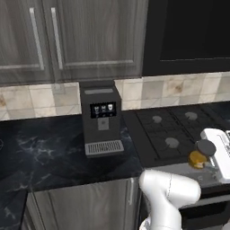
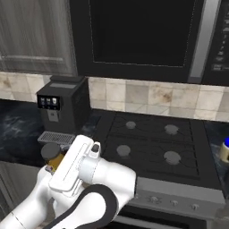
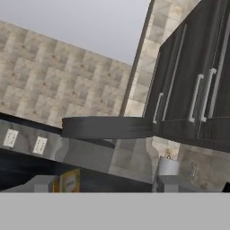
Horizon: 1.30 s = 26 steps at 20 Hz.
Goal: Collect the turmeric, mayonnaise, and shaker from the cabinet and place them next to the stove.
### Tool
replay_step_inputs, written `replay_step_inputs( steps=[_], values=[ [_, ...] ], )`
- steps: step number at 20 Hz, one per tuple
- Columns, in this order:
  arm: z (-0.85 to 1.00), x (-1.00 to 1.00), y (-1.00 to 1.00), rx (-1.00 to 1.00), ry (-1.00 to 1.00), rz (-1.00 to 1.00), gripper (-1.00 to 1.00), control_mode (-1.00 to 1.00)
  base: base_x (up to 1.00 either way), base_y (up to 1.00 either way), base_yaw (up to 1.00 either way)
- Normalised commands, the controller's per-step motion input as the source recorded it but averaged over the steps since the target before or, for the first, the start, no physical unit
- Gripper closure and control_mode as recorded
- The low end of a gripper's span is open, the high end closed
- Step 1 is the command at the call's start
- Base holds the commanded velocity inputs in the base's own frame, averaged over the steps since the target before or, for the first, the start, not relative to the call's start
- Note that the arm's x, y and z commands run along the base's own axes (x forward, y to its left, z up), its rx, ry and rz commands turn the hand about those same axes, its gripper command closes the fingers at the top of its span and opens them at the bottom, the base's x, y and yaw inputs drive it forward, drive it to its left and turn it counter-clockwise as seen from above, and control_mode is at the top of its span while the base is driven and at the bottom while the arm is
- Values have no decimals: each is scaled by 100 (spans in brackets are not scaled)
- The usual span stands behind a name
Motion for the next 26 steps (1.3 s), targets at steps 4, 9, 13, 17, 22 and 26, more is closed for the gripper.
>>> replay_step_inputs(
  steps=[4, 9, 13, 17, 22, 26],
  values=[
    [0, 0, 0, 0, 0, 0, 100, 100, 46, 30, 34],
    [-37, 23, 12, -2, 0, 6, 100, -100, 7, 5, 4],
    [-51, 31, 26, -5, 0, 1, 100, -100, 0, 0, 0],
    [-48, 38, 38, -3, 0, 0, 100, -100, 0, 0, 0],
    [-15, 29, 11, 0, 0, 0, 100, -100, 0, 0, 0],
    [-7, 54, 5, 0, 1, 3, 100, -100, 0, 0, 0]
  ],
)
